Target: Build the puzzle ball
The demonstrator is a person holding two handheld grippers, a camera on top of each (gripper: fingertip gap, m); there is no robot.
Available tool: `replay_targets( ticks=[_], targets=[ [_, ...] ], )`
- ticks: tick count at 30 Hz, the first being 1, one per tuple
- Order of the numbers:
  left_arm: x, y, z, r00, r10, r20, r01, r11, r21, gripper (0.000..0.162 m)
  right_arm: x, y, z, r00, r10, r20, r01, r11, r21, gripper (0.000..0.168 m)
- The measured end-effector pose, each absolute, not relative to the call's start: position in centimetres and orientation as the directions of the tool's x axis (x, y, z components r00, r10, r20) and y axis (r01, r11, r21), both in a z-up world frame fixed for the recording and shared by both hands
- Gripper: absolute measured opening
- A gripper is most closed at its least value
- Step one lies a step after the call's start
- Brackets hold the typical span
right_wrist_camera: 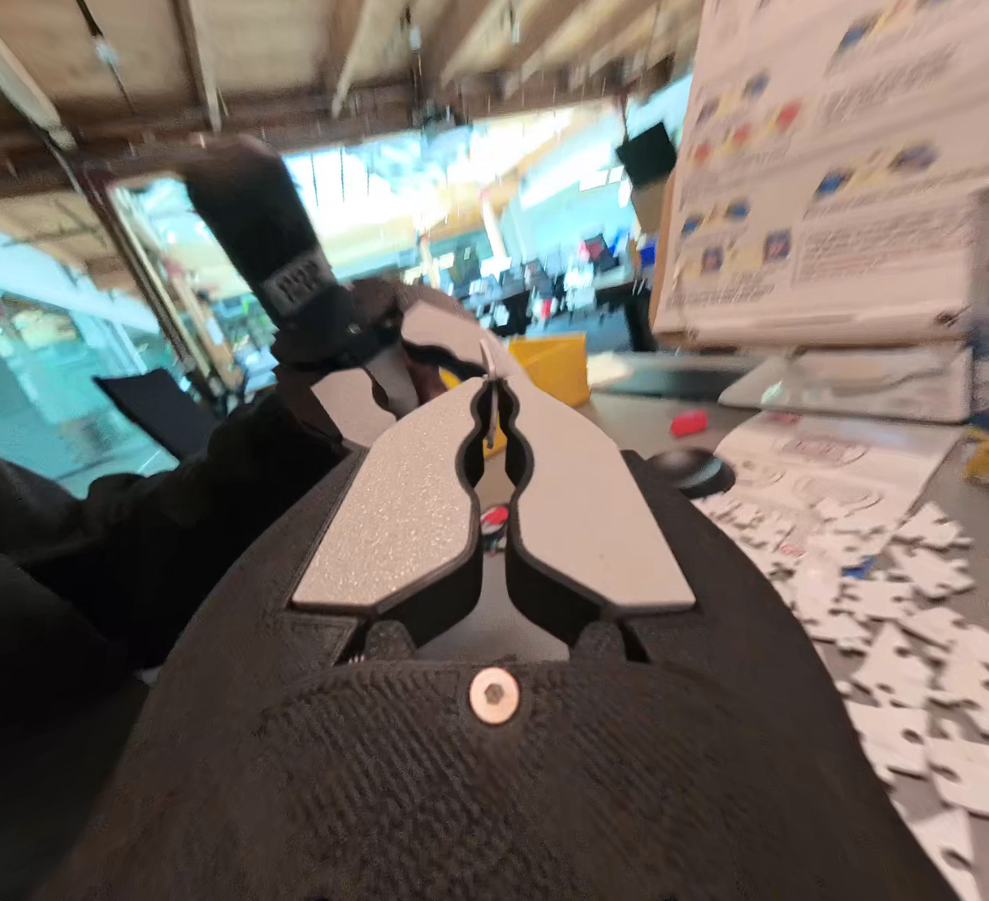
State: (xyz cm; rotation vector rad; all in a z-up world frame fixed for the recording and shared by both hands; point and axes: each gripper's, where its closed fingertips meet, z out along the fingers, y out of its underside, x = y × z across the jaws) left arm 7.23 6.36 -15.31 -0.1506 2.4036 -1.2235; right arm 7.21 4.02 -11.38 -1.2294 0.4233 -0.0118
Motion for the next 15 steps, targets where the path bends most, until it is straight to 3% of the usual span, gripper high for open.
replay_targets(
  ticks=[1, 4, 6, 10, 15],
  targets=[
    [6.7, 5.2, -15.4, -0.926, -0.297, -0.234, 0.041, 0.537, -0.843, 0.048, 6.8, 2.4, -11.3, 0.925, -0.258, -0.28, -0.162, 0.399, -0.902, 0.002],
    [5.4, 2.2, -14.8, -0.958, -0.286, 0.025, -0.122, 0.329, -0.937, 0.035, 5.1, -1.2, -12.1, 0.926, -0.303, -0.227, -0.061, 0.472, -0.879, 0.002],
    [4.9, 0.5, -14.6, -0.958, -0.246, 0.149, -0.208, 0.237, -0.949, 0.014, 3.7, -2.8, -12.5, 0.927, -0.318, -0.199, -0.018, 0.492, -0.87, 0.002],
    [3.6, -2.4, -15.9, -0.964, -0.134, 0.229, -0.255, 0.219, -0.942, 0.02, 2.3, -3.9, -12.9, 0.928, -0.353, -0.119, 0.061, 0.458, -0.887, 0.002],
    [2.9, -4.7, -16.4, -0.969, -0.064, 0.237, -0.246, 0.23, -0.942, 0.01, 2.7, -4.9, -12.9, 0.919, -0.368, -0.14, 0.059, 0.48, -0.875, 0.002]
  ],
)
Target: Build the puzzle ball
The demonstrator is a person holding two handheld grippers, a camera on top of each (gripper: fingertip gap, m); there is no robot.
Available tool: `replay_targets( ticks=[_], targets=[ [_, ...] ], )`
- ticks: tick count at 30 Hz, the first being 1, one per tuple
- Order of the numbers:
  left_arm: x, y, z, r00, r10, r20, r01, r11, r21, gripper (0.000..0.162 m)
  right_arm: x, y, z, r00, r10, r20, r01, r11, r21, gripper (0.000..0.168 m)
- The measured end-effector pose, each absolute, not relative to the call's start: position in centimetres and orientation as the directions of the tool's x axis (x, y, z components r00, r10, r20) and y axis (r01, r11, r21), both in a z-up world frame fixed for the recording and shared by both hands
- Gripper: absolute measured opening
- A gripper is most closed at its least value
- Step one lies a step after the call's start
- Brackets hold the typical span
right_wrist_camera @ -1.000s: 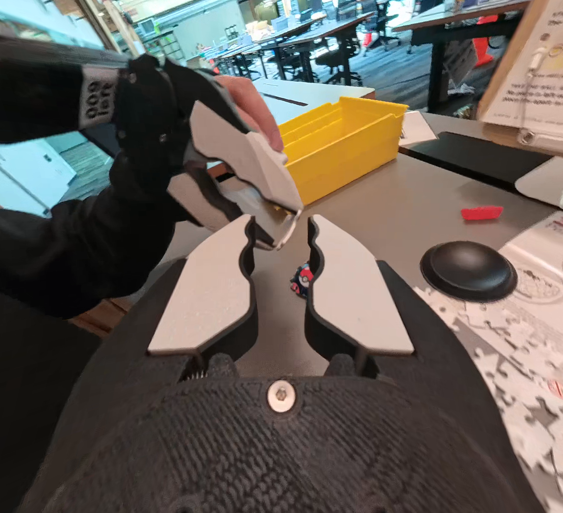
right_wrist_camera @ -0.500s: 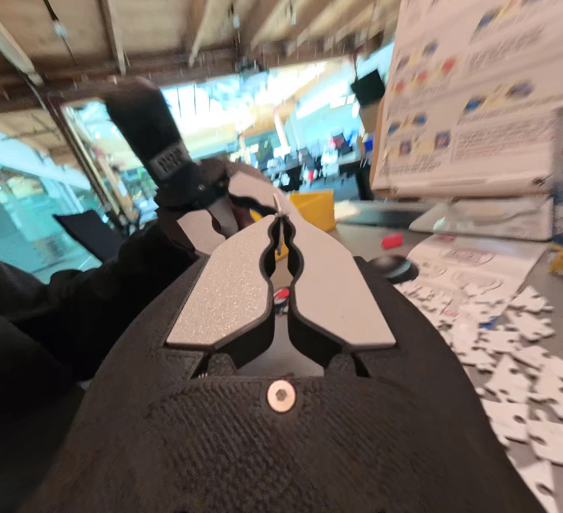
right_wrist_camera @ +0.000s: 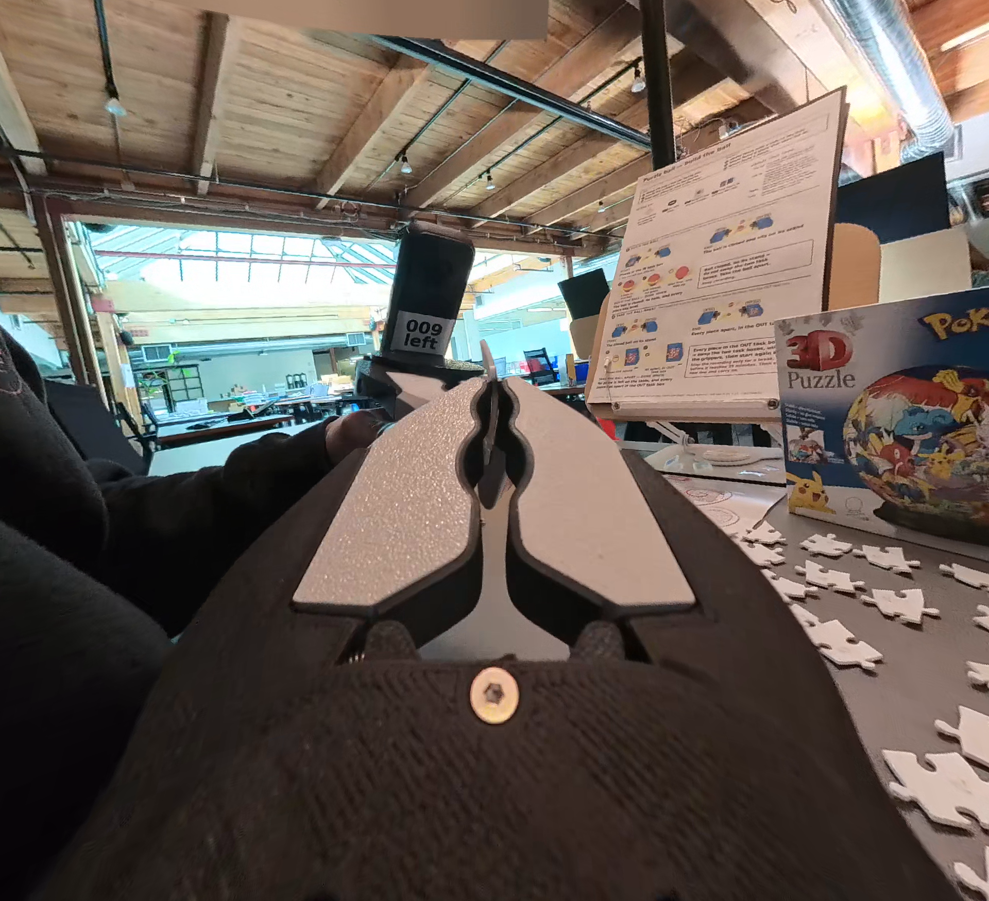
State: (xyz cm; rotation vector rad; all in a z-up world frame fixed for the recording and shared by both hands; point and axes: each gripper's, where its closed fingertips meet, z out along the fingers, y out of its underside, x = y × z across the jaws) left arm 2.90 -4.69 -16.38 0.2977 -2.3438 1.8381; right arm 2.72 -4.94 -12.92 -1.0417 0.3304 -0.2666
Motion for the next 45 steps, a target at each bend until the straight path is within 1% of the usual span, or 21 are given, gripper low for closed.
replay_targets(
  ticks=[2, 4, 5, 6, 8, 9, 11, 15, 16, 17, 18, 19, 27, 34, 37, 38, 41, 43, 45],
  targets=[
    [2.7, -5.2, -16.5, -0.969, -0.047, 0.244, -0.249, 0.234, -0.94, 0.009, 2.9, -5.0, -13.0, 0.92, -0.366, -0.141, 0.056, 0.479, -0.876, 0.002],
    [2.6, -5.5, -16.3, -0.968, -0.037, 0.247, -0.249, 0.212, -0.945, 0.001, 3.4, -5.3, -13.0, 0.916, -0.375, -0.144, 0.059, 0.481, -0.875, 0.002],
    [2.8, -5.5, -16.2, -0.966, -0.042, 0.254, -0.257, 0.199, -0.946, 0.0, 3.6, -5.4, -12.9, 0.918, -0.37, -0.143, 0.056, 0.479, -0.876, 0.002],
    [2.9, -5.5, -16.1, -0.963, -0.045, 0.267, -0.271, 0.187, -0.944, 0.002, 3.9, -5.5, -12.9, 0.919, -0.367, -0.145, 0.052, 0.479, -0.876, 0.002],
    [3.0, -5.6, -15.6, -0.952, -0.046, 0.301, -0.305, 0.155, -0.94, 0.018, 4.2, -5.5, -12.8, 0.925, -0.349, -0.151, 0.04, 0.485, -0.874, 0.002],
    [3.2, -5.6, -15.5, -0.95, -0.057, 0.308, -0.313, 0.142, -0.939, 0.016, 4.3, -5.4, -12.8, 0.93, -0.335, -0.151, 0.033, 0.484, -0.874, 0.002],
    [4.0, -5.5, -15.5, -0.953, -0.118, 0.28, -0.295, 0.135, -0.946, 0.002, 4.6, -5.2, -12.9, 0.93, -0.34, -0.136, 0.042, 0.469, -0.882, 0.002],
    [4.4, -5.4, -15.5, -0.952, -0.156, 0.264, -0.284, 0.127, -0.95, 0.002, 5.0, -5.3, -13.0, 0.929, -0.347, -0.129, 0.046, 0.454, -0.89, 0.002],
    [4.5, -5.4, -15.4, -0.951, -0.16, 0.266, -0.285, 0.111, -0.952, 0.006, 5.1, -5.5, -13.1, 0.925, -0.356, -0.13, 0.049, 0.453, -0.89, 0.002],
    [4.7, -5.5, -15.2, -0.947, -0.164, 0.276, -0.294, 0.096, -0.951, 0.014, 5.2, -5.7, -13.3, 0.923, -0.362, -0.134, 0.048, 0.452, -0.891, 0.002],
    [4.8, -5.5, -15.2, -0.943, -0.169, 0.286, -0.304, 0.089, -0.949, 0.011, 5.3, -5.8, -13.3, 0.92, -0.365, -0.14, 0.045, 0.454, -0.89, 0.002],
    [4.9, -5.5, -15.2, -0.942, -0.174, 0.287, -0.305, 0.087, -0.948, 0.0, 5.4, -5.9, -13.4, 0.92, -0.366, -0.143, 0.042, 0.452, -0.891, 0.002],
    [6.1, -6.1, -16.1, -0.939, -0.238, 0.249, -0.284, 0.126, -0.95, 0.0, 6.3, -6.5, -14.1, 0.903, -0.4, -0.157, 0.034, 0.432, -0.901, 0.002],
    [7.0, -5.1, -16.0, -0.913, -0.262, 0.314, -0.347, 0.09, -0.934, 0.0, 7.1, -7.2, -14.1, 0.889, -0.411, -0.201, 0.007, 0.451, -0.892, 0.002],
    [7.0, -5.2, -16.4, -0.904, -0.261, 0.338, -0.374, 0.103, -0.921, 0.0, 7.3, -7.3, -14.2, 0.886, -0.386, -0.255, -0.041, 0.483, -0.875, 0.002],
    [7.1, -5.3, -16.6, -0.9, -0.265, 0.346, -0.384, 0.104, -0.918, 0.007, 7.4, -7.3, -14.2, 0.885, -0.376, -0.274, -0.057, 0.497, -0.866, 0.002],
    [6.7, -6.0, -16.6, -0.903, -0.244, 0.353, -0.387, 0.108, -0.916, 0.009, 7.5, -7.3, -14.4, 0.88, -0.369, -0.3, -0.077, 0.513, -0.855, 0.002],
    [7.0, -6.2, -16.7, -0.905, -0.267, 0.332, -0.372, 0.116, -0.921, 0.009, 7.5, -7.3, -14.3, 0.884, -0.358, -0.301, -0.083, 0.514, -0.854, 0.002],
    [7.2, -6.3, -17.1, -0.903, -0.283, 0.322, -0.371, 0.138, -0.918, 0.014, 7.5, -7.2, -14.3, 0.884, -0.35, -0.308, -0.091, 0.52, -0.85, 0.002]
  ],
)
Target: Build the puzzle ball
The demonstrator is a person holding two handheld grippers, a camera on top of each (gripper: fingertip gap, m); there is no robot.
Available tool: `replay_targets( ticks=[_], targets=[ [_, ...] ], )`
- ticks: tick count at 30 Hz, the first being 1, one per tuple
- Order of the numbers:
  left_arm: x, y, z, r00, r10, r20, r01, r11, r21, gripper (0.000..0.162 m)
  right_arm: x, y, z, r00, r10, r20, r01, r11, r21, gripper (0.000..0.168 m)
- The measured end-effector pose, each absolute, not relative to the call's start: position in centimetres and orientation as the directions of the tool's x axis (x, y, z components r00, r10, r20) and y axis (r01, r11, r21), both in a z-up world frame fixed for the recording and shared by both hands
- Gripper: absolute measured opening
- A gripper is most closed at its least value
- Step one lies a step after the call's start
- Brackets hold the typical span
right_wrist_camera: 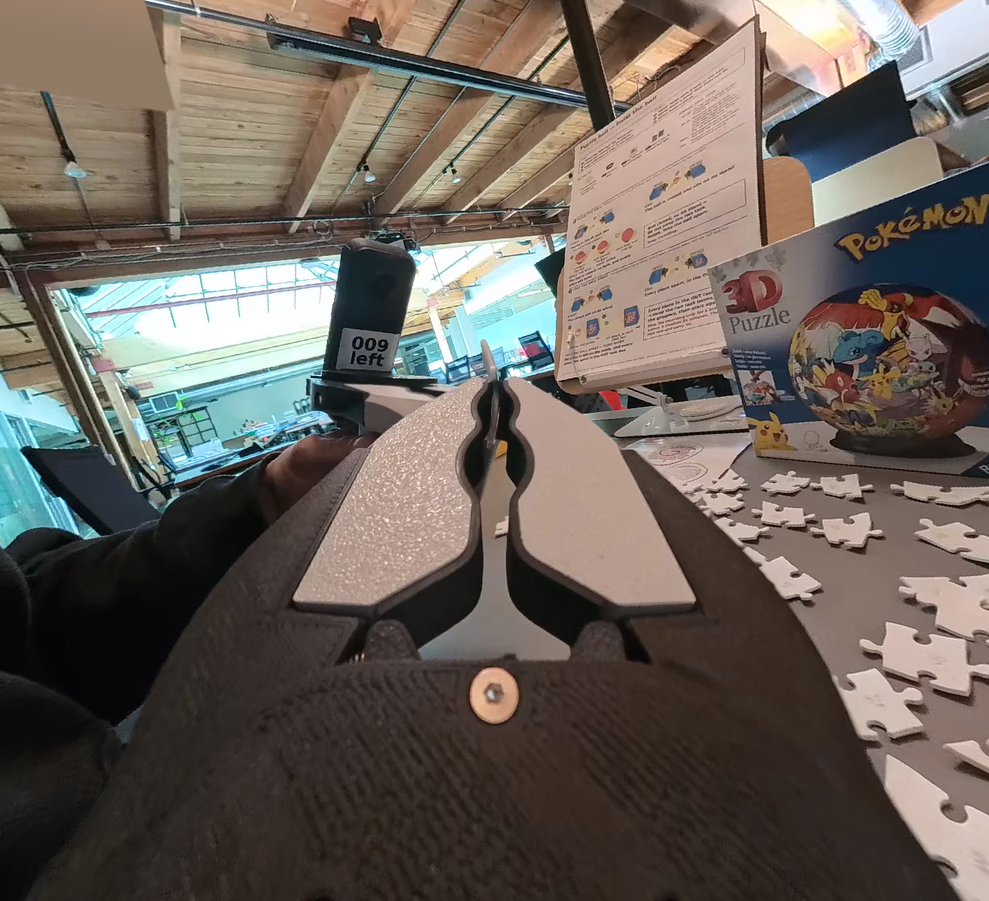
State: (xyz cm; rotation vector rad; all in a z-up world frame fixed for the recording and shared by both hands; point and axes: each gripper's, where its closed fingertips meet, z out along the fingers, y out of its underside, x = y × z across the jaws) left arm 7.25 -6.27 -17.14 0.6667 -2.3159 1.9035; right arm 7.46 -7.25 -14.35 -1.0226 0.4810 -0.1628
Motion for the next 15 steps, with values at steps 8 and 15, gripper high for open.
replay_targets(
  ticks=[8, 15],
  targets=[
    [6.72, -6.87, -16.48, -0.897, -0.218, 0.383, -0.408, 0.084, -0.909, 0.006, 7.77, -7.26, -14.72, 0.871, -0.278, -0.405, -0.188, 0.574, -0.797, 0.002],
    [7.03, -7.17, -16.74, -0.879, -0.219, 0.423, -0.443, 0.049, -0.895, 0.002, 7.82, -7.32, -14.75, 0.873, -0.293, -0.39, -0.17, 0.567, -0.806, 0.002]
  ],
)
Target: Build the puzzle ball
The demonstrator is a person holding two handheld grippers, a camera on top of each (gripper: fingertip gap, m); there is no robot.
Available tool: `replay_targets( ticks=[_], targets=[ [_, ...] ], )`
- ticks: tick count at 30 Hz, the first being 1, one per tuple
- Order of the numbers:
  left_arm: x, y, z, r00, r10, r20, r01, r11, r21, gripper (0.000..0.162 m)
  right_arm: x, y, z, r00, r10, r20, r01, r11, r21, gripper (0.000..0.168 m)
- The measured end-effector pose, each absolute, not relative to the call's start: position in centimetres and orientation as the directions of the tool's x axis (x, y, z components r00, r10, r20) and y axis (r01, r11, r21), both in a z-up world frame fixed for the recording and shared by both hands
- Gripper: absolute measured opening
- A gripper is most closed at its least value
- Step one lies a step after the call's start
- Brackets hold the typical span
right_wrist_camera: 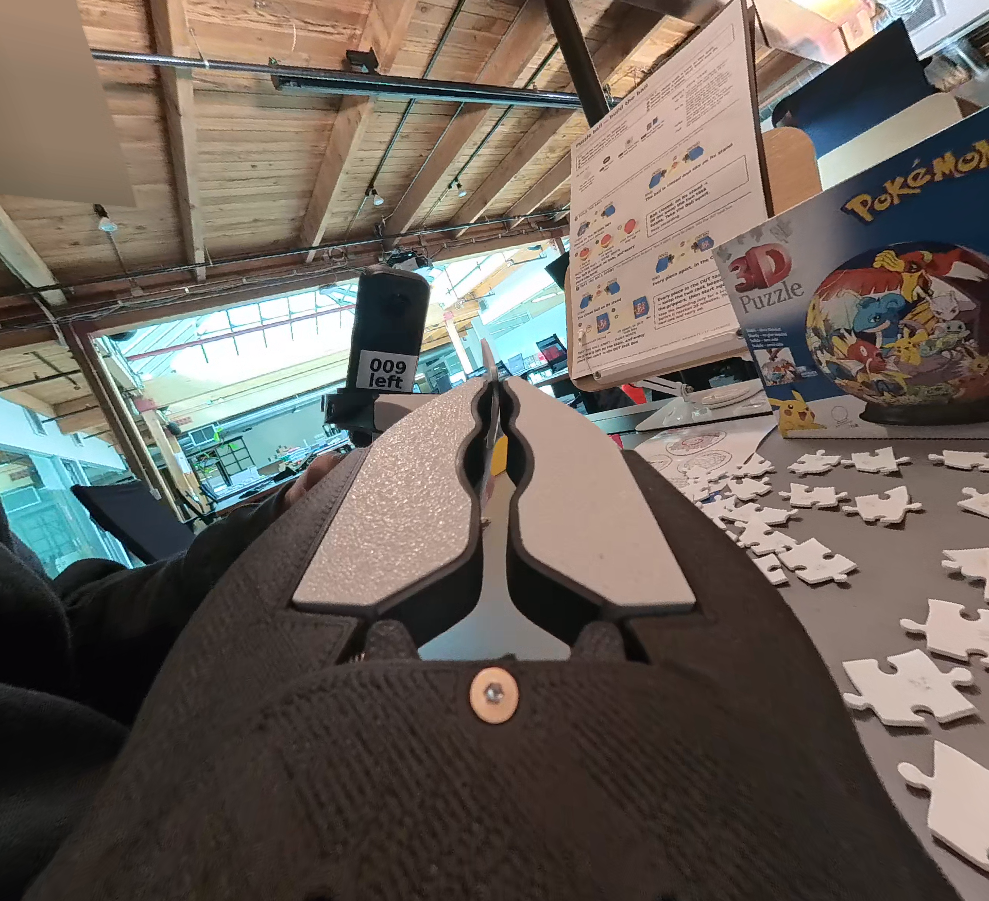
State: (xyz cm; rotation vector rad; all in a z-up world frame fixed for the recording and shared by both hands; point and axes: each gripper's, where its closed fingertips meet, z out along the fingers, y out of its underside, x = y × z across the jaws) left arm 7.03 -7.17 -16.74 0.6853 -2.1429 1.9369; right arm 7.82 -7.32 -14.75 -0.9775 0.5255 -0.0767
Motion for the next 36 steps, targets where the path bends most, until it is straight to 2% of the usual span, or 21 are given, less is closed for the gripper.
replay_targets(
  ticks=[4, 6, 8, 13, 16, 22, 32, 36],
  targets=[
    [7.9, -6.4, -17.0, -0.887, -0.261, 0.38, -0.41, 0.069, -0.909, 0.001, 8.7, -7.0, -16.3, 0.863, -0.358, -0.355, -0.18, 0.439, -0.88, 0.006],
    [9.6, -5.0, -17.1, -0.868, -0.322, 0.378, -0.423, 0.083, -0.902, 0.001, 9.6, -7.2, -18.1, 0.847, -0.455, -0.275, -0.15, 0.29, -0.945, 0.022],
    [12.8, -2.6, -17.4, -0.831, -0.424, 0.361, -0.446, 0.12, -0.887, 0.001, 10.3, -7.4, -19.6, 0.833, -0.516, -0.198, -0.135, 0.157, -0.978, 0.028],
    [23.6, 5.1, -21.2, -0.711, -0.662, 0.235, -0.564, 0.338, -0.754, 0.001, 10.1, -6.8, -20.5, 0.84, -0.531, -0.109, -0.103, 0.041, -0.994, 0.034],
    [28.2, 6.8, -23.2, -0.663, -0.674, 0.326, -0.673, 0.346, -0.653, 0.001, 9.6, -5.9, -21.2, 0.85, -0.527, -0.021, -0.058, -0.054, -0.997, 0.038],
    [31.9, 7.0, -27.9, -0.581, -0.687, 0.437, -0.806, 0.41, -0.427, 0.001, 9.5, -5.5, -21.6, 0.853, -0.522, 0.011, -0.046, -0.096, -0.994, 0.036],
    [33.2, 5.7, -29.8, -0.492, -0.735, 0.466, -0.865, 0.352, -0.358, 0.001, 9.3, -5.1, -21.8, 0.859, -0.512, 0.029, -0.042, -0.125, -0.991, 0.033],
    [32.9, 5.6, -30.3, -0.478, -0.747, 0.462, -0.869, 0.326, -0.372, 0.002, 9.3, -5.0, -21.9, 0.859, -0.511, 0.03, -0.043, -0.131, -0.99, 0.033]
  ],
)
